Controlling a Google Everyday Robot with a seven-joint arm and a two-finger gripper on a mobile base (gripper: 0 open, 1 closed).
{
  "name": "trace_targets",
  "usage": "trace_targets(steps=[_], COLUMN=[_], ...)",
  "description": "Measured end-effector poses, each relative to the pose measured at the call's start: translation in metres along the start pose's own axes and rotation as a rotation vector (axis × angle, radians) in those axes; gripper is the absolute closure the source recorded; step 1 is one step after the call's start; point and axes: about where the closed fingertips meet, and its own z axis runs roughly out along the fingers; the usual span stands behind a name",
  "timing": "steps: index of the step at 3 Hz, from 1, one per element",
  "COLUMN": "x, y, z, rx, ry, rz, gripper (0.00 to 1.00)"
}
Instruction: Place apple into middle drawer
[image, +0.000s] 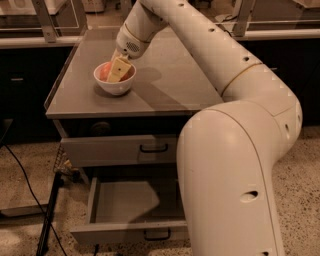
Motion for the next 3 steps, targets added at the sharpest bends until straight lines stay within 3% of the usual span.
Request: trace_targets(steps=[1, 3], x=[-0.0009, -0.0009], y=[0.0012, 0.0012], z=[0.0060, 0.0061], rx=[-0.009, -0.010], ry=[-0.001, -0.001], rz=[-0.002, -0.002], gripper=[0.47, 0.93])
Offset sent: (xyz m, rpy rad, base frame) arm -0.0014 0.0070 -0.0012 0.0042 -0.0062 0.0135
